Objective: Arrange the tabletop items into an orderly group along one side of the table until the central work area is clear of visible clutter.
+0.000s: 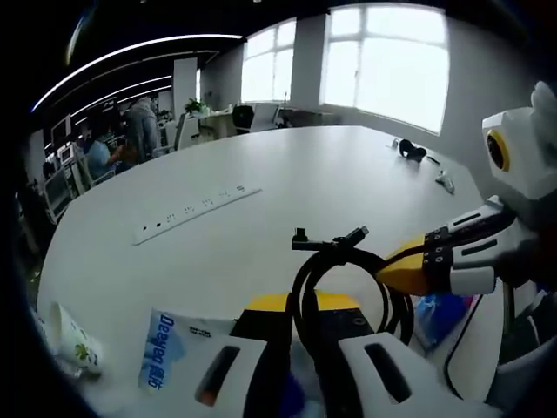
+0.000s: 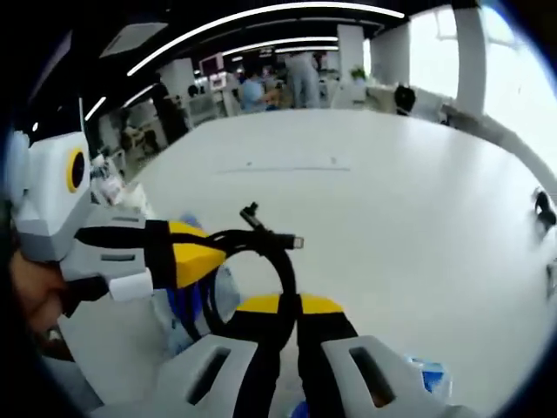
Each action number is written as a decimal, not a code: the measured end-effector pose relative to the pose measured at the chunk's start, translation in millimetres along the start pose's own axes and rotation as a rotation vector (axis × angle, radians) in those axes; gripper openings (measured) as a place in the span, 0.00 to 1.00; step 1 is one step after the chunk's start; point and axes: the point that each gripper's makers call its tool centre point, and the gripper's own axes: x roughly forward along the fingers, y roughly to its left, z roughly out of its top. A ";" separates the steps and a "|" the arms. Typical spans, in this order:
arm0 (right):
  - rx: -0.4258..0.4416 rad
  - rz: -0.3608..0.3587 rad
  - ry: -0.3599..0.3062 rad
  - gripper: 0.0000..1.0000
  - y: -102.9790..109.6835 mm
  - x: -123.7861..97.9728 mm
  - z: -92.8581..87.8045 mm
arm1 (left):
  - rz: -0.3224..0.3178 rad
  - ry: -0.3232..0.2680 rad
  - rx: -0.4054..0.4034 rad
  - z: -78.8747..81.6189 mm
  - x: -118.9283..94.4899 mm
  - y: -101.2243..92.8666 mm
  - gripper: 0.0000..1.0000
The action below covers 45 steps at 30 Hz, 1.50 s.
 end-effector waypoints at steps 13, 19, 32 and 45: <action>0.003 0.026 -0.010 0.01 17.3 -18.7 -5.6 | 0.008 -0.007 0.029 -6.4 -25.7 -5.5 0.06; 0.000 0.041 0.002 0.01 26.4 -24.9 -15.3 | 0.013 0.005 0.033 -14.8 -35.8 -8.8 0.06; -0.012 0.071 0.028 0.01 47.8 -37.4 -36.9 | 0.036 0.027 0.022 -38.4 -60.5 -14.5 0.06; -0.047 0.122 0.053 0.01 73.6 -45.9 -53.9 | 0.066 0.042 -0.007 -61.4 -85.5 -12.9 0.06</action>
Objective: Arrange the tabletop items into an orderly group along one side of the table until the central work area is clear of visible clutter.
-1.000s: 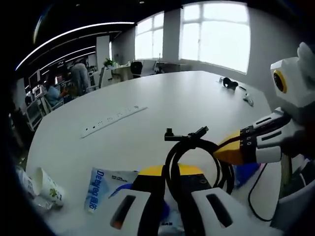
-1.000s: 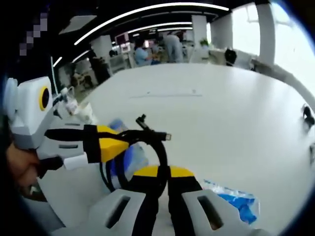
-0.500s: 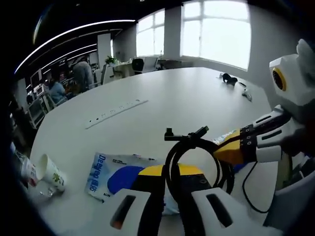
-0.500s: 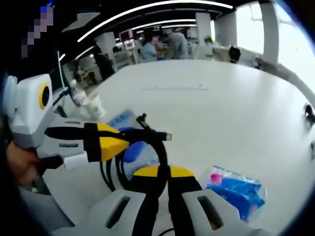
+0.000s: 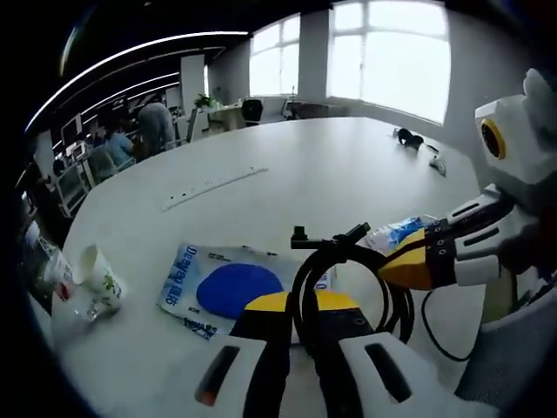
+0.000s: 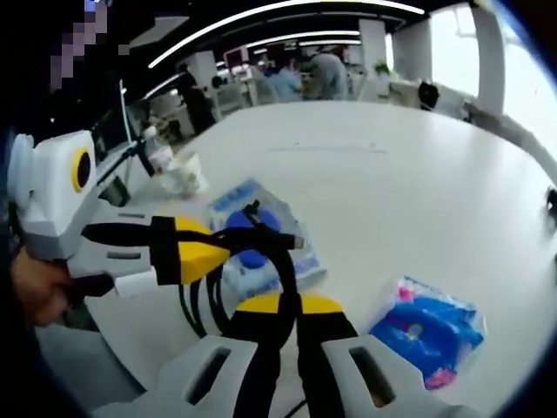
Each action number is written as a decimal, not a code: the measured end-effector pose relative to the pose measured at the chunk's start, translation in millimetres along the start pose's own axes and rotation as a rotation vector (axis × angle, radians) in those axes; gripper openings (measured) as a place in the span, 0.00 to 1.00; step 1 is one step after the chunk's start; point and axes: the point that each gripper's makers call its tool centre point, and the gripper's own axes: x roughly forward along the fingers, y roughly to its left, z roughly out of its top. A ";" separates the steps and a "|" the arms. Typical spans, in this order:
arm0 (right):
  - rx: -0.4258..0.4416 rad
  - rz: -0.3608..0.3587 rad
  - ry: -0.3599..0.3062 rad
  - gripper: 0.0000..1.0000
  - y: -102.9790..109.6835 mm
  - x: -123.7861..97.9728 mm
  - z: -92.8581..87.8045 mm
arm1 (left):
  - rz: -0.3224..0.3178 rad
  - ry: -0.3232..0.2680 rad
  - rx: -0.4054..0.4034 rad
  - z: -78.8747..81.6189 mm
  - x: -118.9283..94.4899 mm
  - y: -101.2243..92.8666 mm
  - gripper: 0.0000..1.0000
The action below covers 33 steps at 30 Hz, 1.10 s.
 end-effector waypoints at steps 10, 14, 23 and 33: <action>-0.022 0.021 0.002 0.01 18.4 1.9 -7.5 | 0.021 0.008 -0.045 -17.1 -13.3 7.2 0.06; -0.023 0.035 0.007 0.01 26.7 3.7 -10.9 | 0.037 0.013 -0.039 -22.2 -19.9 10.4 0.06; -0.023 0.064 0.046 0.01 46.0 10.6 -27.2 | 0.077 0.039 -0.134 -47.9 -32.3 17.5 0.06; -0.053 0.089 0.089 0.01 65.5 23.3 -40.4 | 0.106 0.076 -0.163 -72.3 -41.2 28.2 0.06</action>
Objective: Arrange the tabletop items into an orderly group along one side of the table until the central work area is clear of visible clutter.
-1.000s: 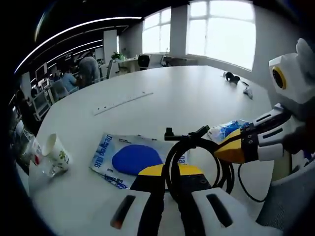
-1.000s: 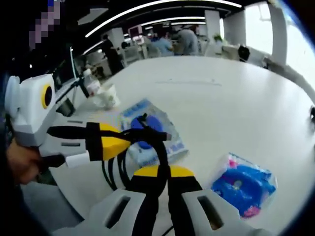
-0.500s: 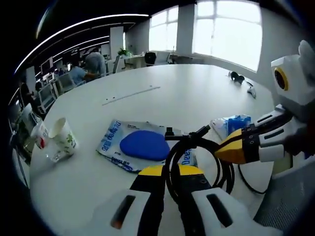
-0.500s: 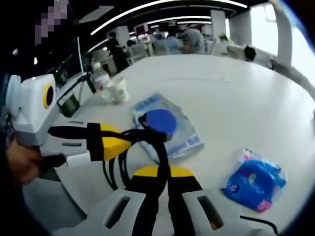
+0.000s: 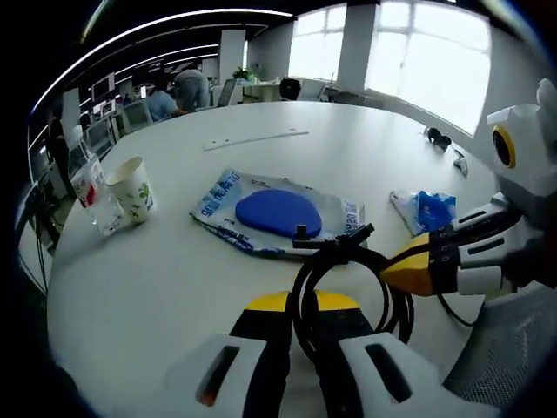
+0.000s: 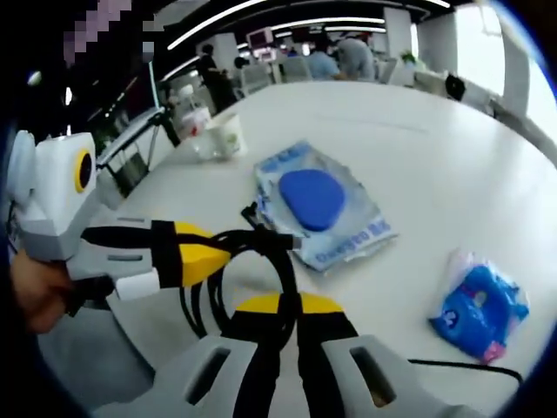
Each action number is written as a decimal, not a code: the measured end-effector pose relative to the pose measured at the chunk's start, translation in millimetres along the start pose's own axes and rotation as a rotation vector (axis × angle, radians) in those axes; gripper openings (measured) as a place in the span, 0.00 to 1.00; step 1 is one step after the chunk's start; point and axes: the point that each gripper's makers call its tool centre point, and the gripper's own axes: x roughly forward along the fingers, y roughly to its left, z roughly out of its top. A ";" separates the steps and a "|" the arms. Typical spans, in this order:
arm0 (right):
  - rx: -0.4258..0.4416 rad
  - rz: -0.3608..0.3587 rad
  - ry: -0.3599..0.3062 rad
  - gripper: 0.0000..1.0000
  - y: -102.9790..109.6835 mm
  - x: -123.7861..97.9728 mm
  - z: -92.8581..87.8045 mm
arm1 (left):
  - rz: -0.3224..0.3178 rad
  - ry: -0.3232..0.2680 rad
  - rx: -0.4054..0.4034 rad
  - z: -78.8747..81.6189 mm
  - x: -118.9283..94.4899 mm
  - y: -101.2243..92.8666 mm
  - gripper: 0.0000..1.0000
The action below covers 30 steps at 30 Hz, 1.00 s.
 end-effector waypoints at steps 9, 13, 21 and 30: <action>-0.048 0.012 0.063 0.01 6.6 14.3 -10.2 | 0.014 0.029 -0.014 -17.5 0.3 6.9 0.06; -0.042 0.018 0.082 0.02 7.0 19.9 -14.3 | 0.017 0.041 -0.025 -22.5 1.4 9.9 0.06; -0.034 0.015 0.110 0.02 5.8 24.7 -19.4 | 0.019 0.057 -0.012 -27.3 4.9 10.4 0.06; -0.021 0.010 0.116 0.02 3.9 27.4 -21.4 | 0.018 0.073 0.001 -33.6 9.4 10.4 0.07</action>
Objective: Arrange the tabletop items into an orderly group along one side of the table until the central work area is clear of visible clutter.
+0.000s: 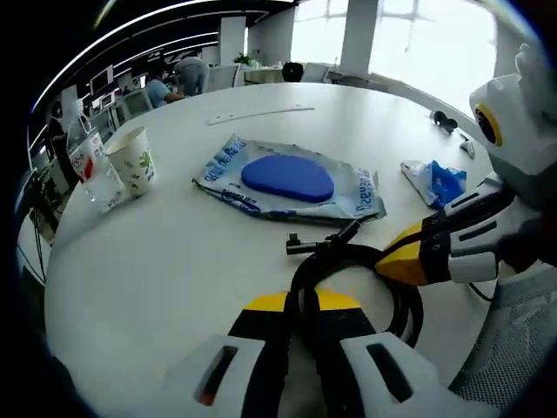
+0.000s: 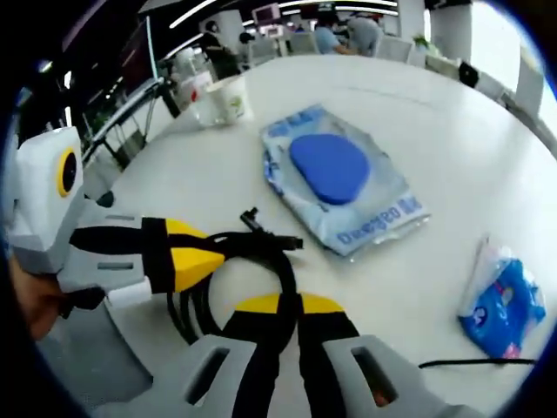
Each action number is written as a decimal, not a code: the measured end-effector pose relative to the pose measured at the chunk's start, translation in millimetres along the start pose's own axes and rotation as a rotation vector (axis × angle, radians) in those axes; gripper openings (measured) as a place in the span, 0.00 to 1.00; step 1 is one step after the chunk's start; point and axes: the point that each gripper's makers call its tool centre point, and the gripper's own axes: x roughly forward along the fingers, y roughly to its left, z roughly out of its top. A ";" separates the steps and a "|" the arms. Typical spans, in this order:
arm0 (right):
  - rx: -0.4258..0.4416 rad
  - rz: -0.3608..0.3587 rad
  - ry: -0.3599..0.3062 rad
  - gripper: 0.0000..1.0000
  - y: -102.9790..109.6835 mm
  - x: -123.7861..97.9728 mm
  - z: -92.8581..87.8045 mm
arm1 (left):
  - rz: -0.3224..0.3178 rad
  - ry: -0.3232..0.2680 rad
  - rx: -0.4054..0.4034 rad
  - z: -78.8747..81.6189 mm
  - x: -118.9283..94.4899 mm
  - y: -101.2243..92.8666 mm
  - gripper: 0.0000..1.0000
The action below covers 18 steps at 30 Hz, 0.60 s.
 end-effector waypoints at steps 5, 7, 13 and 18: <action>0.001 0.001 0.001 0.02 0.2 0.5 -0.5 | -0.001 0.001 0.000 -1.0 2.0 0.2 0.08; 0.004 0.002 -0.003 0.03 0.1 1.4 -1.1 | 0.000 0.000 0.001 -2.1 2.9 -0.3 0.09; 0.022 0.015 -0.012 0.04 0.6 2.7 -3.3 | -0.003 0.001 0.032 -4.4 5.0 -2.5 0.12; 0.008 0.017 -0.032 0.04 0.7 2.7 -3.5 | 0.000 -0.002 0.042 -3.9 4.0 -2.8 0.13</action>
